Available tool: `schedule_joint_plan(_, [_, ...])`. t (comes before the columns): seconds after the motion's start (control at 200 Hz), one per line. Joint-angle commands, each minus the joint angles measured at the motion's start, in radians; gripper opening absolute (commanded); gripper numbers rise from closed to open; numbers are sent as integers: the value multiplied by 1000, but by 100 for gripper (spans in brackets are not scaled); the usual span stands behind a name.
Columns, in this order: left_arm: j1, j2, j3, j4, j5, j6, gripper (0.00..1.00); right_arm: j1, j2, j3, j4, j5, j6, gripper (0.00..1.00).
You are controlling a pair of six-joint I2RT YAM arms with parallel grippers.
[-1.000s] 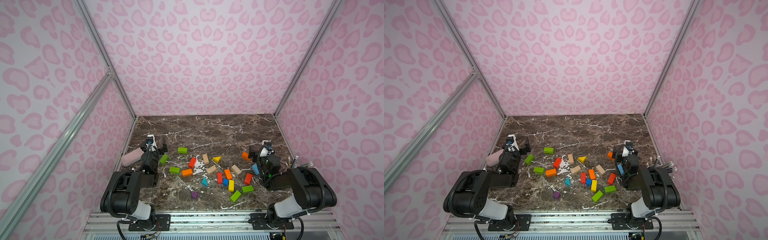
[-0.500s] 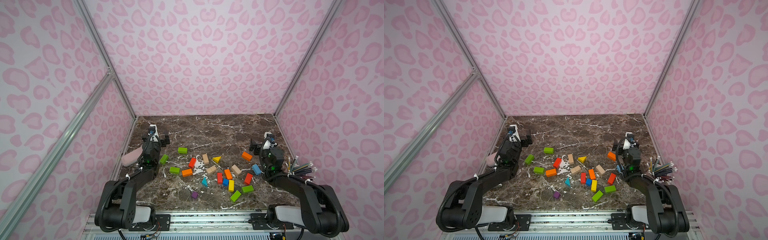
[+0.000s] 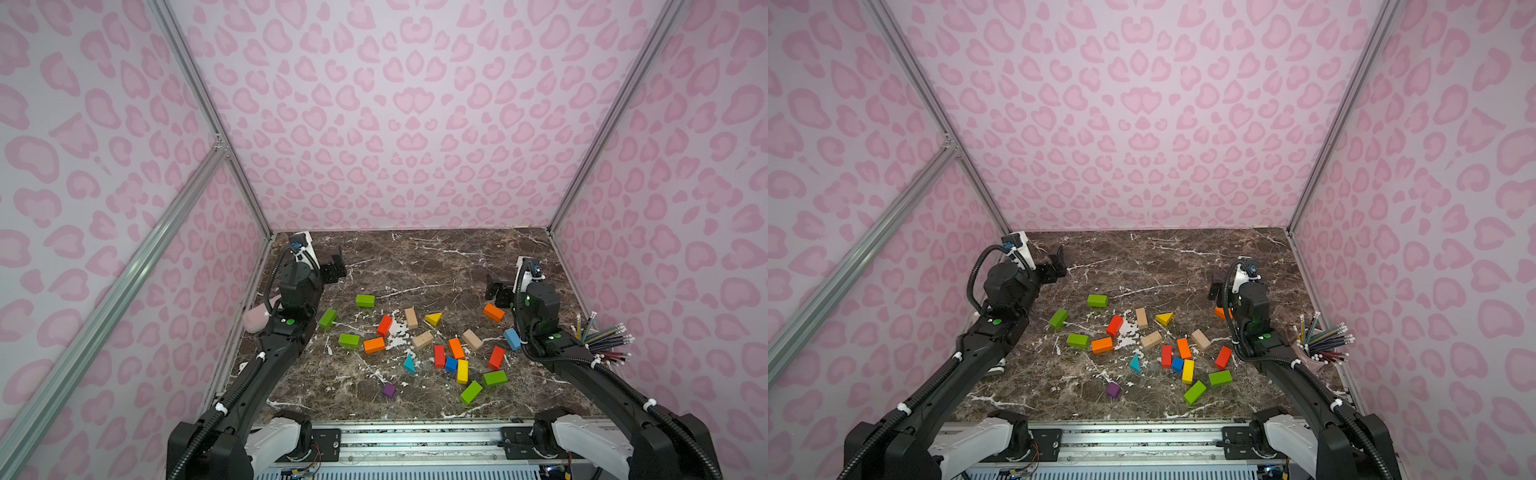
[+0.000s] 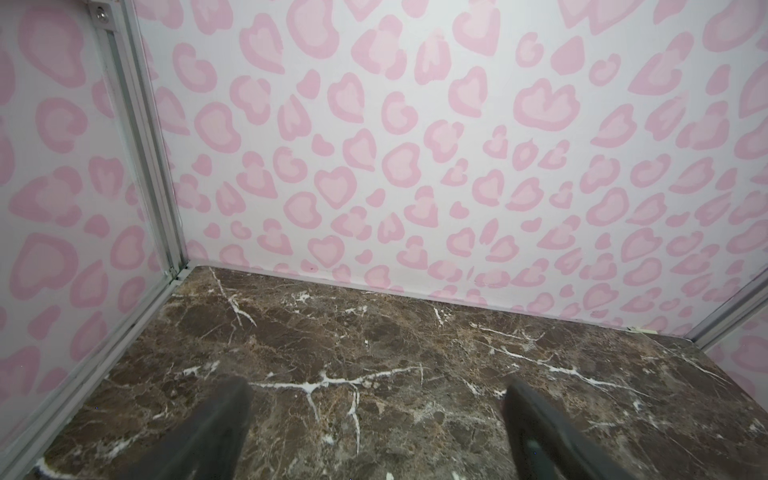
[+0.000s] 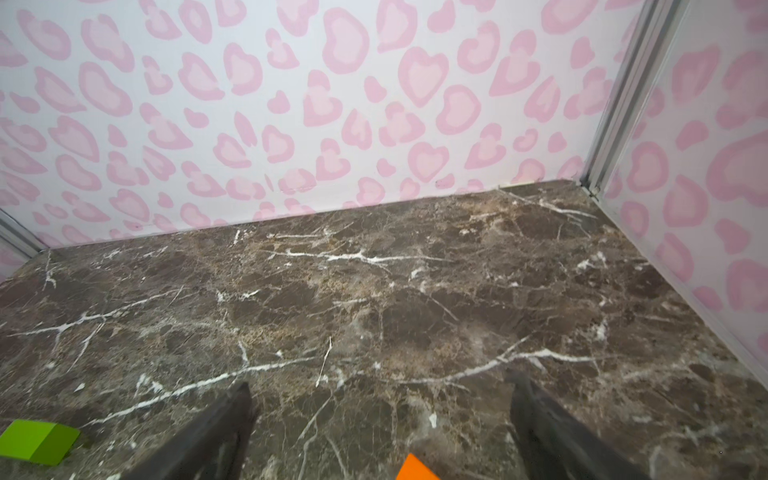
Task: Assemble a heart with building blocks
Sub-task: Move the building block to the center of the board.
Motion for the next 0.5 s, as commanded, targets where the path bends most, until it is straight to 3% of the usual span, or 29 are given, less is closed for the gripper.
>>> schedule_joint_plan(0.0, [0,-28,20,-175,37,-61,97,7,-41,16,-105,-34,49,99])
schedule_joint_plan(0.22, [0,-65,24,-233,56,-94,97,6,-147,-48,-90,-52,139,99])
schedule_joint_plan(0.495, [0,-48,11,-212,135,-104,97,6,-220,-62,-110,-96,142,99])
